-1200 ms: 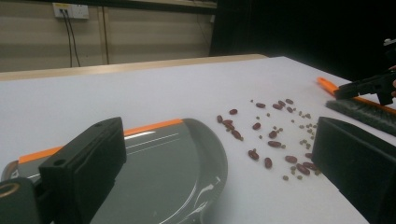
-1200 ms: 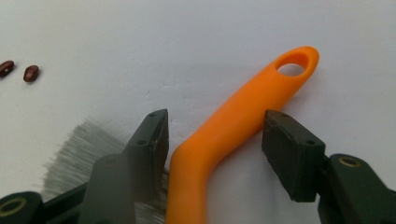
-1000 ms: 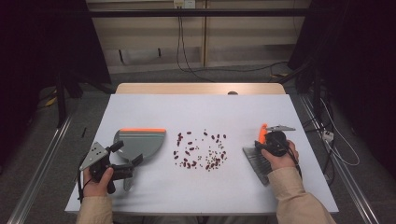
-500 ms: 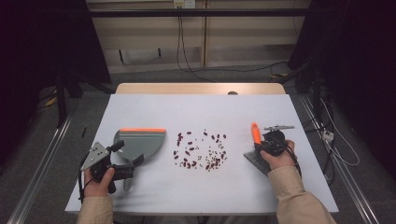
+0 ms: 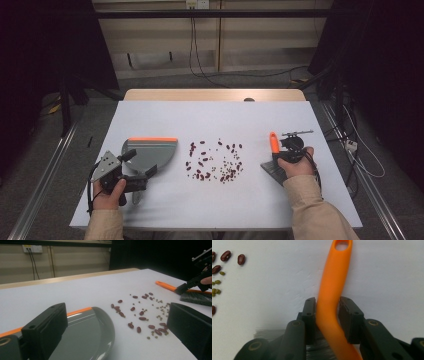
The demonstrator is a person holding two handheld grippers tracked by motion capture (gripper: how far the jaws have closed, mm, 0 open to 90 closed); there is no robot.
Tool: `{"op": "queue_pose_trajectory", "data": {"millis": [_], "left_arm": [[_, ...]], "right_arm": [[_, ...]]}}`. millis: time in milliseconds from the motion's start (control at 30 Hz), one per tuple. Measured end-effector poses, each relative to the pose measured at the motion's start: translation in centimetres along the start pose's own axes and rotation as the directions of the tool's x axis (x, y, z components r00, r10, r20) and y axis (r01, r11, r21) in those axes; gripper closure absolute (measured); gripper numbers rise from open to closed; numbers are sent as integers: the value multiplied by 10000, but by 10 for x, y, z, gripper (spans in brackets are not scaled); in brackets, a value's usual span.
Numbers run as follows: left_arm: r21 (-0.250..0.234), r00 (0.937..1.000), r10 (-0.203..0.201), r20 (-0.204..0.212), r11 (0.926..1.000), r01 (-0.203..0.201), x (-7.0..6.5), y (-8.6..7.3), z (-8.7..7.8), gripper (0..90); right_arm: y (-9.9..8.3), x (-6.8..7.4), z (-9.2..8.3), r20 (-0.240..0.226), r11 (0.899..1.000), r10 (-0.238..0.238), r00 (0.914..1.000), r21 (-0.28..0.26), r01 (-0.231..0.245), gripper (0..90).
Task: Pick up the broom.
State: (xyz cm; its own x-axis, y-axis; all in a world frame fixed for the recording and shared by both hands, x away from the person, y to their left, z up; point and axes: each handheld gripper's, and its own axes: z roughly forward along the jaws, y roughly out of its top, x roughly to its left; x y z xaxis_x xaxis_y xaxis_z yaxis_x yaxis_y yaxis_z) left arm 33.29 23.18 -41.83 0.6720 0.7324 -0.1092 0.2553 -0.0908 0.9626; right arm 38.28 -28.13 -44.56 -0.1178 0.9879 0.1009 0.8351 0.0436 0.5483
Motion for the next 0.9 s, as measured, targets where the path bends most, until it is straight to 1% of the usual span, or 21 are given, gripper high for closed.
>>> {"op": "queue_pose_trajectory", "data": {"millis": [133,167,267,367,400,433,467,533,600,667,700,833,900], "left_arm": [[-40,10000,65,2,10000,-65,-1,2,1,32],[-56,10000,16,-21,10000,-16,-1,2,1,32],[-44,10000,41,-5,10000,-41,-2,2,1,32],[-25,9999,160,20,9999,-160,-3,3,1,33],[-35,9999,155,1,9999,-155,-3,3,1,33],[-40,9999,143,1,9999,-143,-3,3,1,33],[-68,9999,103,-17,9999,-103,-4,3,1,33],[-82,10000,83,2,9999,-83,-4,3,0,33],[-86,9999,123,-6,9999,-123,-4,4,0,33],[-127,9999,122,-15,9998,-122,-5,6,1,33],[-131,9998,192,13,9997,-192,-5,7,0,33],[-230,9998,175,-7,9996,-175,-8,10,1,33],[-220,9996,275,4,9994,-275,-8,12,2,33]], "right_arm": [[-2,0,0,-18,9998,7,10000,-187,-8,683],[-4,-1,-1,-75,9992,231,9997,-322,-233,684],[-4,0,-1,-35,9991,256,9997,-347,-257,686],[-3,1,-2,61,9994,131,9999,-315,-129,687],[-2,0,-2,4,9993,181,9998,-333,-181,687],[-2,-1,-3,-109,9986,328,9994,-411,-332,687],[-2,-2,-4,-211,9978,355,9991,-551,-366,688],[-2,-2,-8,-416,9956,230,9989,-898,-266,698],[0,-1,-15,-681,9905,223,9974,-1338,-313,702],[3,-1,-21,-849,9866,175,9962,-1604,-310,704],[4,-2,-24,-941,9836,145,9955,-1775,-311,706],[6,-4,-36,-1236,9684,106,9923,-2462,-409,709],[6,-5,-41,-1405,9608,100,9900,-2730,-484,711]]}}
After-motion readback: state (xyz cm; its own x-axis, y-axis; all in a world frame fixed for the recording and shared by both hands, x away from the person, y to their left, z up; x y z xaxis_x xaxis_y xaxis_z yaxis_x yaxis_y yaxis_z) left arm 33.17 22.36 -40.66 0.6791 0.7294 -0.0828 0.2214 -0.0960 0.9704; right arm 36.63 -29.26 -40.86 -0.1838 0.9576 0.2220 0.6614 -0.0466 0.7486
